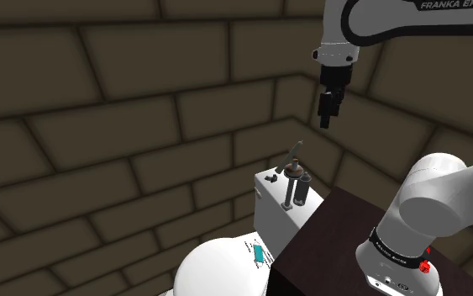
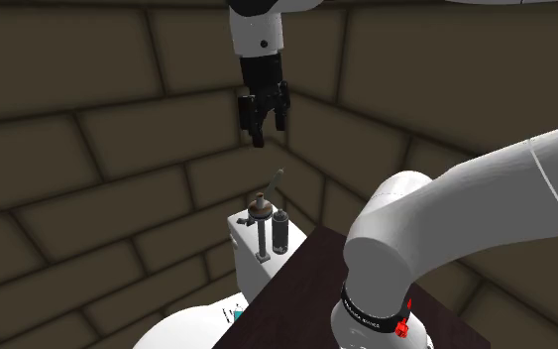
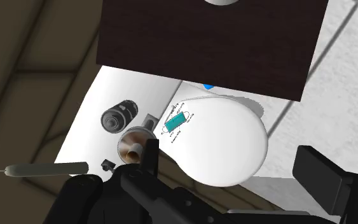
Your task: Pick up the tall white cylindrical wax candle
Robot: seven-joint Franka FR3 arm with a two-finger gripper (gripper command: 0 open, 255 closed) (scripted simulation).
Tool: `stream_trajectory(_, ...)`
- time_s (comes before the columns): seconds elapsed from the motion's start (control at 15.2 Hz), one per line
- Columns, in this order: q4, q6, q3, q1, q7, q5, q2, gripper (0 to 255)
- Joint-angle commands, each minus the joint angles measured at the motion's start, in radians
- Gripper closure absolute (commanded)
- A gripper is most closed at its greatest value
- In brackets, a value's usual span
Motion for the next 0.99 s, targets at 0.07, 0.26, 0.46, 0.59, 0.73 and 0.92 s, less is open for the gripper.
stream_trajectory(0.07,-0.014,0.023,-0.010,0.000,-0.028,-0.021,0.016,0)
stream_trajectory(0.26,-0.051,0.095,-0.041,-0.001,-0.106,-0.086,0.073,0)
stream_trajectory(0.46,-0.078,0.174,-0.071,-0.004,-0.179,-0.150,0.142,0)
stream_trajectory(0.59,-0.091,0.228,-0.091,-0.008,-0.224,-0.194,0.194,0)
stream_trajectory(0.73,-0.098,0.285,-0.109,-0.013,-0.266,-0.237,0.251,0)
stream_trajectory(0.92,-0.099,0.371,-0.135,-0.022,-0.322,-0.301,0.344,0)
